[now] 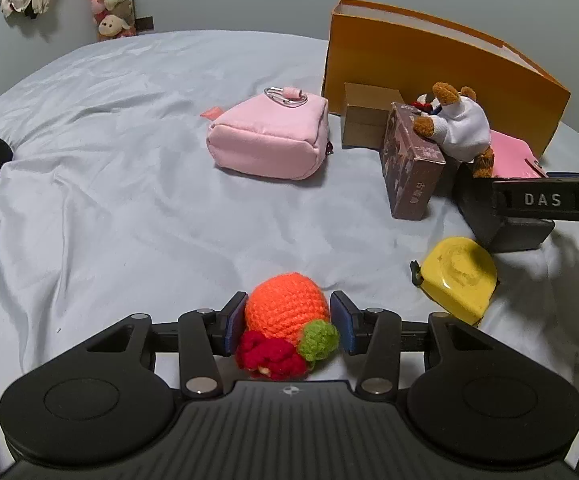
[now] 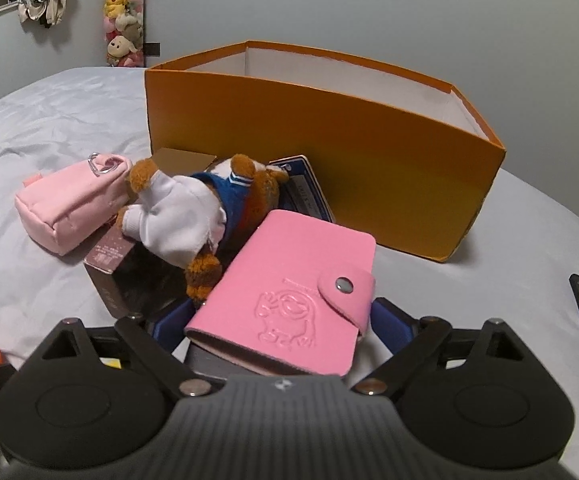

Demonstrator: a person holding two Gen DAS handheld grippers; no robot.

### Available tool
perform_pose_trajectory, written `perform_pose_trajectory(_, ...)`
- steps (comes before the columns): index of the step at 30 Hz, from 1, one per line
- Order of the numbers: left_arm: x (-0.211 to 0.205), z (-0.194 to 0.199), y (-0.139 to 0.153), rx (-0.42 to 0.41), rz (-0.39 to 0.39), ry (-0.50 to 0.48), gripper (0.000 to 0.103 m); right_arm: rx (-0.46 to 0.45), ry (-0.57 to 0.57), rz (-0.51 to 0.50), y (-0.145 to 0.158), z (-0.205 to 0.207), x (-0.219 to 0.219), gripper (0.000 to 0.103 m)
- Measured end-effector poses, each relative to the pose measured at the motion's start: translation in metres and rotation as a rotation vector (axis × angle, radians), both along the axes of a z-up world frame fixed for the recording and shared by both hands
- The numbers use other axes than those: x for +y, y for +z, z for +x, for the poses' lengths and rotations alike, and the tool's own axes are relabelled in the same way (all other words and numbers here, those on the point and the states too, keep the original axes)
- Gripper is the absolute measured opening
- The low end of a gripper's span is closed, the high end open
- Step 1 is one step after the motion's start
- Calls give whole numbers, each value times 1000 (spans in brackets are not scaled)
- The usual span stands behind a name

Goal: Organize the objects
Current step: 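Grasp the pink card wallet with the right gripper while the left gripper holds the fruit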

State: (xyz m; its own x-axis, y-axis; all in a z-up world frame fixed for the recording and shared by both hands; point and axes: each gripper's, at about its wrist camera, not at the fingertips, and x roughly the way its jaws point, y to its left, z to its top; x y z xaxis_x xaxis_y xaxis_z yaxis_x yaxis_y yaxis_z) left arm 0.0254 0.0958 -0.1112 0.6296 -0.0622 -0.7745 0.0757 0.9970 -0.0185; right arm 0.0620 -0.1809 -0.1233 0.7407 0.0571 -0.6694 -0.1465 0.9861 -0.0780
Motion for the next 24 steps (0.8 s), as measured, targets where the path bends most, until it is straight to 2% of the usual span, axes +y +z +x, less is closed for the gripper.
perform_pose_trajectory(8,0,-1,2,2,-12,-10,50,9,60,28,4,-19,-16,92)
perform_pose_trajectory(14,-4,-2,2,2,-17,-22,50,1,156,-27,0,-39,-23,92)
perform_pose_trajectory(20,-10,-2,0,10,6,-43,50,7,147,-25,0,-35,-23,93)
perform_pose_trajectory(24,-11,-2,0,12,5,-43,50,44,90,17,3,-22,-24,94)
